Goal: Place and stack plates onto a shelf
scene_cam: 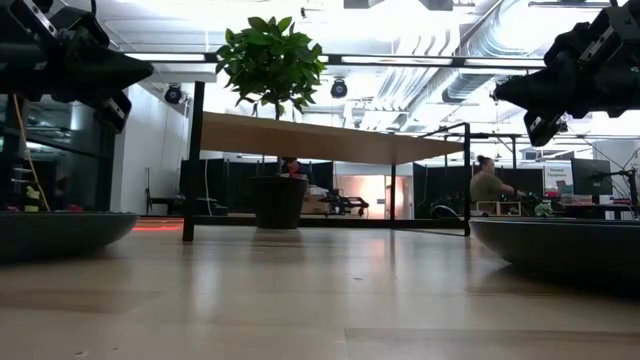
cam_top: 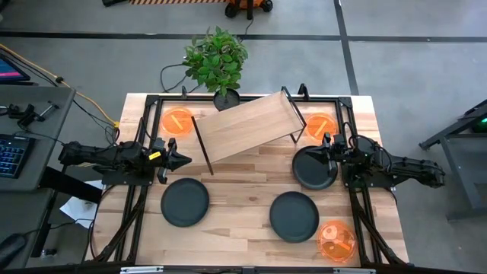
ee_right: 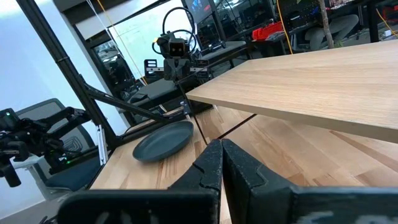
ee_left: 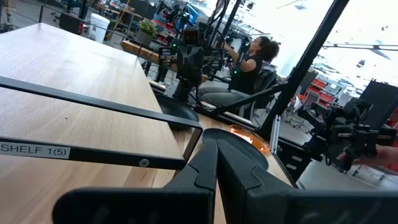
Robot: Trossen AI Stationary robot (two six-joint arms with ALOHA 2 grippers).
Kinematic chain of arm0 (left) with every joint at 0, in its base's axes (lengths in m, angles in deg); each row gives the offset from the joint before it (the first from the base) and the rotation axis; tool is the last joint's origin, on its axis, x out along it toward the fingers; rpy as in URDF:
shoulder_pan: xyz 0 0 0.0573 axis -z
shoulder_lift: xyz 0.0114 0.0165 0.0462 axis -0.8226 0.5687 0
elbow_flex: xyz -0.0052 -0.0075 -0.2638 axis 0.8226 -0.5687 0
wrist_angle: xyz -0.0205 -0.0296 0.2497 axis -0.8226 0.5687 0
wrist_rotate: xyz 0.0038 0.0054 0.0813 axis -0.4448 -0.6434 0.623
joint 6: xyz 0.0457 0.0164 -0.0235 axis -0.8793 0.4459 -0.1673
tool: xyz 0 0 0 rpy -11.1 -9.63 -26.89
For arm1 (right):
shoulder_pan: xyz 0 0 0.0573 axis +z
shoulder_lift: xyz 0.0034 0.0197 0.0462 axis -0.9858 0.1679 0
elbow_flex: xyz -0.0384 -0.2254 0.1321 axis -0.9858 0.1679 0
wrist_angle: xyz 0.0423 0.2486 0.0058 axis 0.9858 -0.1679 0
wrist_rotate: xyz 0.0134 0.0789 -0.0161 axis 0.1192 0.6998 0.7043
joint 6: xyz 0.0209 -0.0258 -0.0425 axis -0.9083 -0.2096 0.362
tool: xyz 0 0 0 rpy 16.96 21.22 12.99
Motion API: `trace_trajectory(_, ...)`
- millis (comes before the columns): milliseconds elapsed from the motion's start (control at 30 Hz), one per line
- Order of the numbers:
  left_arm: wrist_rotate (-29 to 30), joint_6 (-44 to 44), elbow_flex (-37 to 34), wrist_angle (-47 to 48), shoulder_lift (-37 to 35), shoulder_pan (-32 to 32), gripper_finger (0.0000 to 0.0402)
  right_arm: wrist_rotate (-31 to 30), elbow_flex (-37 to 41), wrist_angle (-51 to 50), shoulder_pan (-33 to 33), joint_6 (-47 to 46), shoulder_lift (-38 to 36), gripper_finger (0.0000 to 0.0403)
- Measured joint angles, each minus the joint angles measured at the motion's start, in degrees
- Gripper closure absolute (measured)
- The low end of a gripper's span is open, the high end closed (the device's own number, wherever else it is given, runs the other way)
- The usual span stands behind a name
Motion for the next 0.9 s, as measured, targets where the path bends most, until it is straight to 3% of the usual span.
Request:
trace_trajectory(133,0.0,0.0,0.0,0.0,0.0,0.0,0.0401,-0.4,0.0,0.3,0.0,-0.2,0.0,0.0402)
trace_trajectory(233,0.0,0.0,0.0,0.0,0.0,0.0,0.0401,-4.2,0.0,4.6,0.0,-12.9,0.0,0.0402)
trace_trajectory(333,0.0,0.0,0.0,0.0,0.0,0.0,0.0401,-16.7,0.0,13.4,0.0,-30.9,0.0,0.0402)
trace_trajectory(433,0.0,0.0,0.0,0.0,0.0,0.0,0.0401,-29.0,0.0,17.5,0.0,-42.8,0.0,0.0402)
trace_trajectory(667,0.0,0.0,0.0,0.0,0.0,0.0,0.0401,-48.0,-0.1,18.6,0.0,-46.4,0.0,0.0402)
trace_trajectory(733,0.0,0.0,0.0,0.0,0.0,0.0,0.0401,-48.3,-0.1,22.3,0.0,-48.2,1.4,0.0402)
trace_trajectory(800,0.0,0.0,0.0,0.0,0.0,0.0,0.0401,-44.4,-1.0,25.3,0.0,-46.7,4.4,0.0402)
trace_trajectory(900,0.0,0.0,0.0,0.0,0.0,0.0,0.0401,-43.1,-6.8,23.3,0.0,-45.3,10.9,0.0402)
